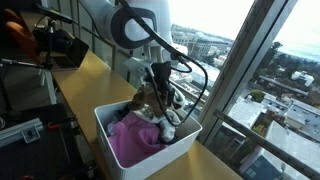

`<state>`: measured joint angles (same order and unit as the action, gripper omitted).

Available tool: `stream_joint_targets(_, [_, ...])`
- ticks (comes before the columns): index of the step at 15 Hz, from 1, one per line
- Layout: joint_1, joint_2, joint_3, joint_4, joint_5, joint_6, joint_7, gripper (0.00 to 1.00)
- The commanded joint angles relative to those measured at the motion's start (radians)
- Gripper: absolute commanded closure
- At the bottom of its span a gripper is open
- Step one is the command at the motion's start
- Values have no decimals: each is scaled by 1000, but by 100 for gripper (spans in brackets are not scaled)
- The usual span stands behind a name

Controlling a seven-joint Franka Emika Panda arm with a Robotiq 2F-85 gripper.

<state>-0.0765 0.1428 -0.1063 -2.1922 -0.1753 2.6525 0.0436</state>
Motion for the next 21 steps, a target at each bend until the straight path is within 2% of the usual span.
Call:
stream_joint_targets(1, [-11,11,-24,-93,-28,76,16,100])
stream_joint_targets(6, [-2,71,-34,-157,-16,122,34,100])
stream_joint_targets(7, [4,77,-35,-159,-18,123,43,75])
stream_joint_targets(8, [6,81,-34,-157,-14,116,46,72])
stream_joint_targets(10, [10,79,-30,-144,-5,100,48,60])
stream_joint_targets(18, [8,-37,5,-51,68,32,7,1])
stream_joint_targets(21, [15,-101,25,-37,90,13,-2,0])
